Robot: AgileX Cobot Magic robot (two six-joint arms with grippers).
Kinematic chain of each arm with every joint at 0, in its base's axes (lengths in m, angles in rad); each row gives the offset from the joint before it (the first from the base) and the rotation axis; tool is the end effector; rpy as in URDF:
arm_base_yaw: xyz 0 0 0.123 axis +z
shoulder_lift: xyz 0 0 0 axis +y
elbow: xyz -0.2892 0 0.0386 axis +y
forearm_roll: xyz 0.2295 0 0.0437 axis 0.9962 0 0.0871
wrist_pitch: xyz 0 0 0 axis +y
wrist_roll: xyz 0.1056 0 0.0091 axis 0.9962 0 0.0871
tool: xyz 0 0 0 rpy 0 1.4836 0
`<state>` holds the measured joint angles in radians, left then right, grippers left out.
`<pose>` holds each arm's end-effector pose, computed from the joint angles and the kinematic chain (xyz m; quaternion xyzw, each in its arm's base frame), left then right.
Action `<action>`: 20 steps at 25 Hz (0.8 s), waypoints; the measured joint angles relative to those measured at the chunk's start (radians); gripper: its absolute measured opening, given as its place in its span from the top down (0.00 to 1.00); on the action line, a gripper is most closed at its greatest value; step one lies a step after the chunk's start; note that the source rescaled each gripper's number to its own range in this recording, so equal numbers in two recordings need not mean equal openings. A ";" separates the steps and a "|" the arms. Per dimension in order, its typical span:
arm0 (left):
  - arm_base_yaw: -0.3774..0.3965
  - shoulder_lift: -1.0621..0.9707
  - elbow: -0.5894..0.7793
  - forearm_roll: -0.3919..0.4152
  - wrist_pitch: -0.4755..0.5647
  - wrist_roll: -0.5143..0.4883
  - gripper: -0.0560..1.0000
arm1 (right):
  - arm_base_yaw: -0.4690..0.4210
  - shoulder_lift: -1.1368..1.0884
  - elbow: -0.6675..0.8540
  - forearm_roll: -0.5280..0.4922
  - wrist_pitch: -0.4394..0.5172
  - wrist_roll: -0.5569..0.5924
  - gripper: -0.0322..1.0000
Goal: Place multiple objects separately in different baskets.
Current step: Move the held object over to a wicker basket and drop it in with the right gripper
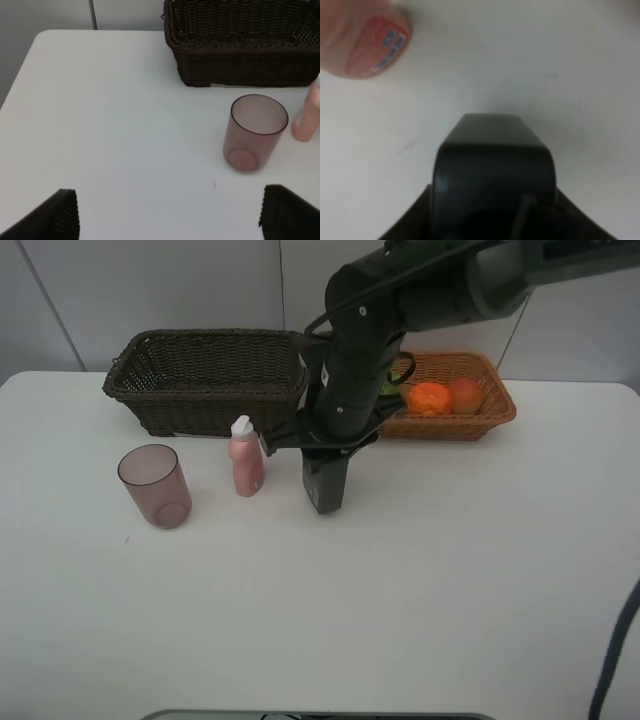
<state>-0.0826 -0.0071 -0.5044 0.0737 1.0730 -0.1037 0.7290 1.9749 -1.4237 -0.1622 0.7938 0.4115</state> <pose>-0.0160 0.0082 0.2617 -0.0109 0.8528 -0.0118 0.5220 0.3069 0.2577 0.1908 -0.2021 0.9647 0.0284 0.1663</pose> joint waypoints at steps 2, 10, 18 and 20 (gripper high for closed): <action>0.000 0.000 0.000 0.000 0.000 0.000 0.08 | 0.000 -0.032 -0.015 -0.009 0.012 0.000 0.92; 0.000 0.000 0.000 0.000 0.000 0.000 0.08 | 0.000 -0.050 -0.233 -0.068 0.067 -0.042 0.92; 0.000 0.000 0.000 0.000 0.000 0.000 0.08 | -0.025 0.036 -0.384 -0.122 -0.161 -0.079 0.92; 0.000 0.000 0.000 0.000 0.000 0.000 0.08 | -0.033 0.068 -0.384 -0.132 -0.232 -0.079 0.92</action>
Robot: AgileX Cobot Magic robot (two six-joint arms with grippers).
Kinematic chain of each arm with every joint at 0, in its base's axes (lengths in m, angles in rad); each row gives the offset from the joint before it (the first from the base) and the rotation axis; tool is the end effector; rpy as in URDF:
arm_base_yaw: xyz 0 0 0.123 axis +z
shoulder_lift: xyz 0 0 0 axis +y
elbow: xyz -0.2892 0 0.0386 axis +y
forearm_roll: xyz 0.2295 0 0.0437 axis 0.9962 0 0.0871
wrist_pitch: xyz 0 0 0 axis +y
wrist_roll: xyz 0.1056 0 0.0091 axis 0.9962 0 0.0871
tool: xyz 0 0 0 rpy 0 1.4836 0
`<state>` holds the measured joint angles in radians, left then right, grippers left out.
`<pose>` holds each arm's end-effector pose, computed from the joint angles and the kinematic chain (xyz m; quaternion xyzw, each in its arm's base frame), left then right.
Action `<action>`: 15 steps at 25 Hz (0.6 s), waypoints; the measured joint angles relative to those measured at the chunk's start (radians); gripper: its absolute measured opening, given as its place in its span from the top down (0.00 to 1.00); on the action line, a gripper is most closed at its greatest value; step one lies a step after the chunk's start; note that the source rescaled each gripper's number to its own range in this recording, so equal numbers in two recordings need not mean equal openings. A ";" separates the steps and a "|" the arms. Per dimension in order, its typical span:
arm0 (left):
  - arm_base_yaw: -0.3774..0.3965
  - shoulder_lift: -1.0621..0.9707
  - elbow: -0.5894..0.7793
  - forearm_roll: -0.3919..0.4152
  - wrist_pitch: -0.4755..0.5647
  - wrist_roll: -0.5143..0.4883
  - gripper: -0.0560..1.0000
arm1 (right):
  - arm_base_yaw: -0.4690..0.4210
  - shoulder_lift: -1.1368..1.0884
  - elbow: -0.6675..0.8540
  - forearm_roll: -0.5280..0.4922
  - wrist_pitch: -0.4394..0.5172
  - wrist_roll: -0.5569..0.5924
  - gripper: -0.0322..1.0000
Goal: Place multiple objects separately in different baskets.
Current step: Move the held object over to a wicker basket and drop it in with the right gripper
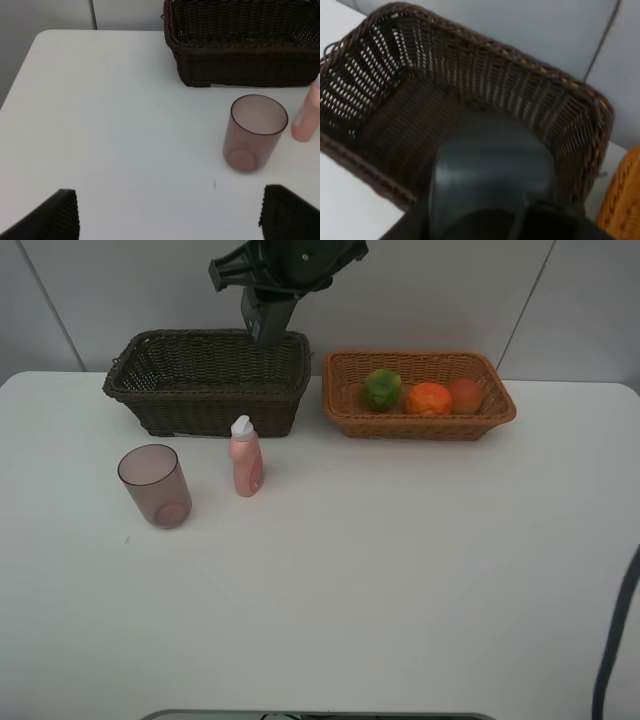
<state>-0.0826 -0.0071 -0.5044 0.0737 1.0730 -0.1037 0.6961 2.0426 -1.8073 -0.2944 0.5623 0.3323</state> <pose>-0.0160 0.0082 0.2617 -0.0109 0.8528 -0.0118 0.5220 0.3787 0.2951 0.2852 -0.2415 0.8697 0.0960 0.4196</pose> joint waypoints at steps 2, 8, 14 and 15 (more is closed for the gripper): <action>0.000 0.000 0.000 0.000 0.000 0.000 0.08 | -0.007 0.036 0.000 -0.021 -0.059 0.000 0.92; 0.000 0.000 0.000 0.000 0.000 0.000 0.08 | -0.026 0.132 0.000 -0.044 -0.235 0.000 0.92; 0.000 0.000 0.000 0.000 0.000 0.000 0.08 | -0.026 0.205 -0.010 -0.046 -0.305 0.000 0.92; 0.000 0.000 0.000 0.000 0.000 0.000 0.08 | -0.026 0.218 -0.018 -0.046 -0.307 0.000 0.92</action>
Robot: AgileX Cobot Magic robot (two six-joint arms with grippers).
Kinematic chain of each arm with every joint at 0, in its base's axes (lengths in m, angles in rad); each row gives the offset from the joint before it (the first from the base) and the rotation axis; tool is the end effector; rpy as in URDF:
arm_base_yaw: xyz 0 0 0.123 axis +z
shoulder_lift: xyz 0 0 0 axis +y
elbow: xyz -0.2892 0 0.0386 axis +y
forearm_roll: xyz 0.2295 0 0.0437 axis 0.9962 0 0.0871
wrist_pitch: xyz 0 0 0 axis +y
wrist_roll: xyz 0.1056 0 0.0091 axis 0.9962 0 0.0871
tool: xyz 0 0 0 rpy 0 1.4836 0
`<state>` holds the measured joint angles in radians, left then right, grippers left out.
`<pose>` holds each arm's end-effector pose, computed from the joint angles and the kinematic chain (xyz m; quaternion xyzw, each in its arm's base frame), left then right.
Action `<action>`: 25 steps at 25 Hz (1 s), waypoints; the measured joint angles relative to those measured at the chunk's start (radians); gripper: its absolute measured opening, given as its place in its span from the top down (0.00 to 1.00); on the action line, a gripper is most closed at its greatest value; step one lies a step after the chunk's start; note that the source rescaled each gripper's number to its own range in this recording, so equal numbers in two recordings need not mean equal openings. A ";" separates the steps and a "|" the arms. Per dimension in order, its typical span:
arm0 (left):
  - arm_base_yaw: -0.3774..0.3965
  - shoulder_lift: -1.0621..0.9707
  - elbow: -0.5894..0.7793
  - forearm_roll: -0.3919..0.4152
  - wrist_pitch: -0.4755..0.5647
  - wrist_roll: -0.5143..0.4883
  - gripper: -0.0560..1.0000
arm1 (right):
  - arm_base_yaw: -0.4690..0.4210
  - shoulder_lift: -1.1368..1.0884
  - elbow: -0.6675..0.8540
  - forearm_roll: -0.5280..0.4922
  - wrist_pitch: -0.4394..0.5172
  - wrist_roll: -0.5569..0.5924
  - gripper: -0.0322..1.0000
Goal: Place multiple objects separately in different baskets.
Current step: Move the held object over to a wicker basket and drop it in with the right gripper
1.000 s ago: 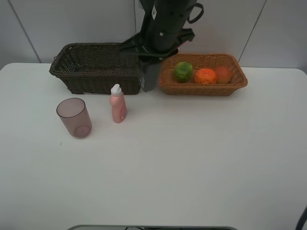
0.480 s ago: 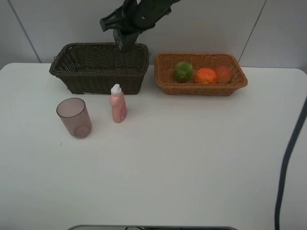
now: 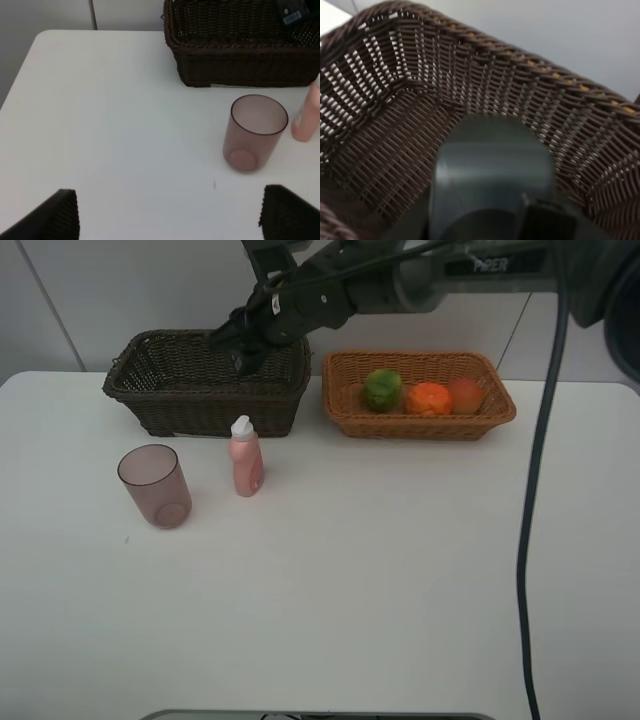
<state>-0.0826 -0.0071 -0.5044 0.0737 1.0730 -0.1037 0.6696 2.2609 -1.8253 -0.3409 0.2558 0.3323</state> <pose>-0.0160 0.0082 0.2617 -0.0109 0.8528 -0.0118 0.5220 0.4196 0.3207 0.2054 -0.2701 0.8392 0.1197 0.4566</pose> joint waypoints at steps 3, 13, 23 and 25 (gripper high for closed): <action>0.000 0.000 0.000 0.000 0.000 0.000 0.08 | 0.000 0.037 -0.048 0.000 0.024 0.000 0.92; 0.000 0.000 0.000 0.000 0.000 0.000 0.08 | 0.000 0.097 -0.125 -0.004 0.094 0.000 0.92; 0.000 0.000 0.000 0.000 0.000 0.000 0.08 | 0.000 0.108 -0.125 0.014 0.140 0.000 0.92; 0.000 0.000 0.000 0.000 0.000 0.000 0.08 | 0.000 0.109 -0.125 0.014 0.141 0.000 0.93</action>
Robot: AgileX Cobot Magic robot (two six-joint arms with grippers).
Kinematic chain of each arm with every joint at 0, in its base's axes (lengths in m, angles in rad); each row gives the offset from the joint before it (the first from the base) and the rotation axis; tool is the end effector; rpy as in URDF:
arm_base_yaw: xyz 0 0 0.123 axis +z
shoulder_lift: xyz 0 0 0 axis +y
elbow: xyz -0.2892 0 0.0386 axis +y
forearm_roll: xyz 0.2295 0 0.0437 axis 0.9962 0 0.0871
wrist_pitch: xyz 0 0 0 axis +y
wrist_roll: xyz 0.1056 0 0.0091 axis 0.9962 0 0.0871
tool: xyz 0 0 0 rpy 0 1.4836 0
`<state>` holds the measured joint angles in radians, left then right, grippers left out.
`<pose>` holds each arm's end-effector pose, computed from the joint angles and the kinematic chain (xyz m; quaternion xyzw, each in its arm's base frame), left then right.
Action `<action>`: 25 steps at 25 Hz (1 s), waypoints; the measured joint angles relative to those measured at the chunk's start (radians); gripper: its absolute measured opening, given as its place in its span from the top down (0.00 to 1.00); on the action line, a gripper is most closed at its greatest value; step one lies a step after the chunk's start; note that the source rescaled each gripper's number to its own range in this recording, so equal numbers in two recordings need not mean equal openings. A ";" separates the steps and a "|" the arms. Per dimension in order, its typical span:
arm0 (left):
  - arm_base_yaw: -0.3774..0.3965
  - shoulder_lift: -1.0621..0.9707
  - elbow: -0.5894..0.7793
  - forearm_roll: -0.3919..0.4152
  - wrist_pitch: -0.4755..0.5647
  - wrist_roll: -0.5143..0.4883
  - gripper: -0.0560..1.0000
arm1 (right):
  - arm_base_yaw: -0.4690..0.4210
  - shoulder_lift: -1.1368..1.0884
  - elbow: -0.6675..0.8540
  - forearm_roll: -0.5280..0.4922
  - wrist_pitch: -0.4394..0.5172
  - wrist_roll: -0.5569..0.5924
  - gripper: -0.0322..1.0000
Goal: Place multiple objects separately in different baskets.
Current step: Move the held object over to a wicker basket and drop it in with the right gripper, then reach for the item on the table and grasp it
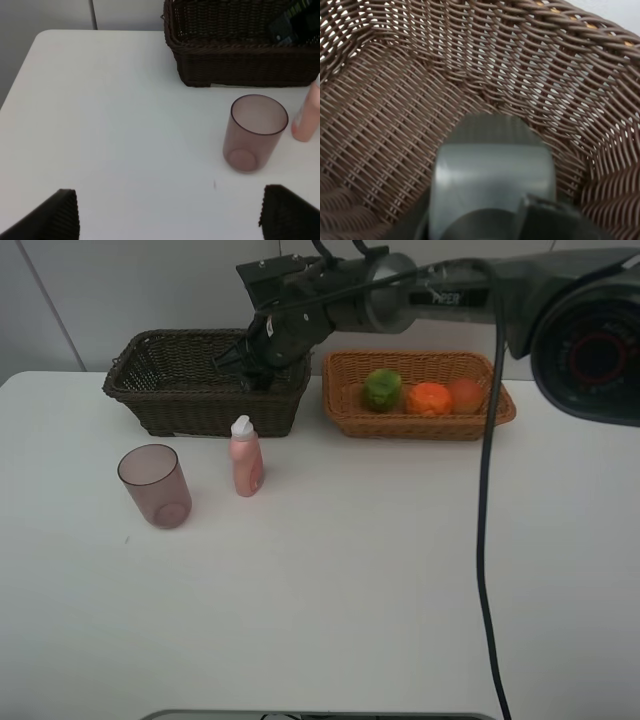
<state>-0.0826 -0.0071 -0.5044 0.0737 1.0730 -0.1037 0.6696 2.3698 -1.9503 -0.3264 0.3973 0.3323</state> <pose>-0.0160 0.0082 0.2617 -0.0109 0.8528 -0.0118 0.5220 0.4325 0.3256 0.1748 -0.2607 0.8693 0.0895 0.4103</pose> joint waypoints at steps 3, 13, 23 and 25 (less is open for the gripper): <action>0.000 0.000 0.000 0.000 0.000 0.000 0.08 | 0.000 0.005 0.000 0.000 0.000 0.000 0.93; 0.000 0.000 0.000 0.000 0.000 0.000 0.08 | 0.000 -0.008 -0.002 0.017 0.003 0.000 0.42; 0.000 0.000 0.000 0.000 0.000 0.000 0.08 | 0.001 -0.180 -0.002 0.048 0.198 0.000 0.20; 0.000 0.000 0.000 0.000 0.000 0.000 0.08 | 0.002 -0.217 -0.002 0.050 0.270 0.000 0.20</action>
<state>-0.0826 -0.0071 -0.5044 0.0737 1.0730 -0.1037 0.6713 2.1526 -1.9520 -0.2766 0.6674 0.3323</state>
